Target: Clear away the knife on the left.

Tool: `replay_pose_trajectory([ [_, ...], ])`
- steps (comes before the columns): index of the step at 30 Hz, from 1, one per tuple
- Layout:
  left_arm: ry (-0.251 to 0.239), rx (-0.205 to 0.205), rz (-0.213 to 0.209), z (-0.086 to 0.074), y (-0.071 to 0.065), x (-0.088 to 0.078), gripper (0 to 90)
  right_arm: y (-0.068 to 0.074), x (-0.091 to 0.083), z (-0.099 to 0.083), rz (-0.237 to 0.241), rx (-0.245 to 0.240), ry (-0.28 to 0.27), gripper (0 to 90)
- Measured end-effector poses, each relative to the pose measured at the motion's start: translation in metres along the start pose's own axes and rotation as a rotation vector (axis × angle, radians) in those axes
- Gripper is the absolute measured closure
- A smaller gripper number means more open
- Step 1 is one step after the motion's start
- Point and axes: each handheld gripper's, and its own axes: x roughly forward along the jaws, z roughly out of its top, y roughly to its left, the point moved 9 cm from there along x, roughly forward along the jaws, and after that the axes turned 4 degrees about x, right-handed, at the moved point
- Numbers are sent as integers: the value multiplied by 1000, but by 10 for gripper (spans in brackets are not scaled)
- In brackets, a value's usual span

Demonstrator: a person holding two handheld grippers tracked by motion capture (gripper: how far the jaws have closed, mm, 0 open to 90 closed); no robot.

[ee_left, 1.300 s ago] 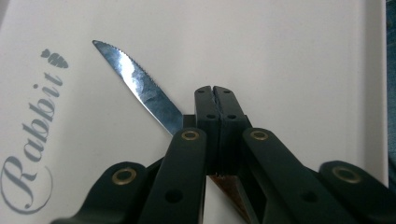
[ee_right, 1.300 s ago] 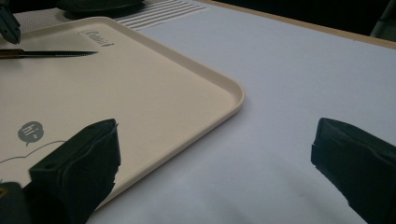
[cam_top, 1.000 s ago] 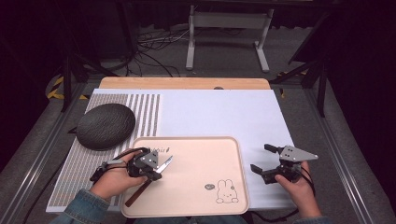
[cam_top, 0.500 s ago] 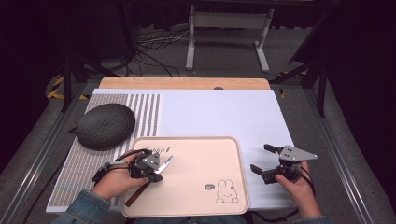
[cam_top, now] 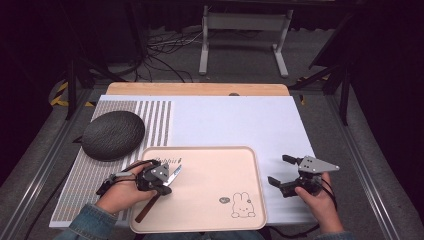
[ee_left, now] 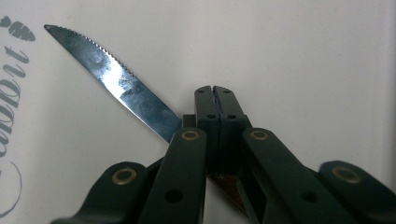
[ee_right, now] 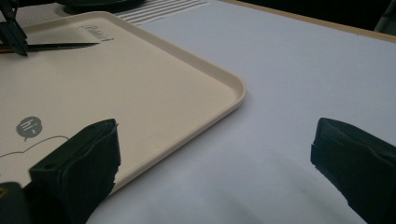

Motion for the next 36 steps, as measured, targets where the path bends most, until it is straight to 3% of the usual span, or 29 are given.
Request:
replay_pose_trajectory([
  [36,-39,-84,34,-30,1,-13,900,1,3,-3,4,-5,21,21],
])
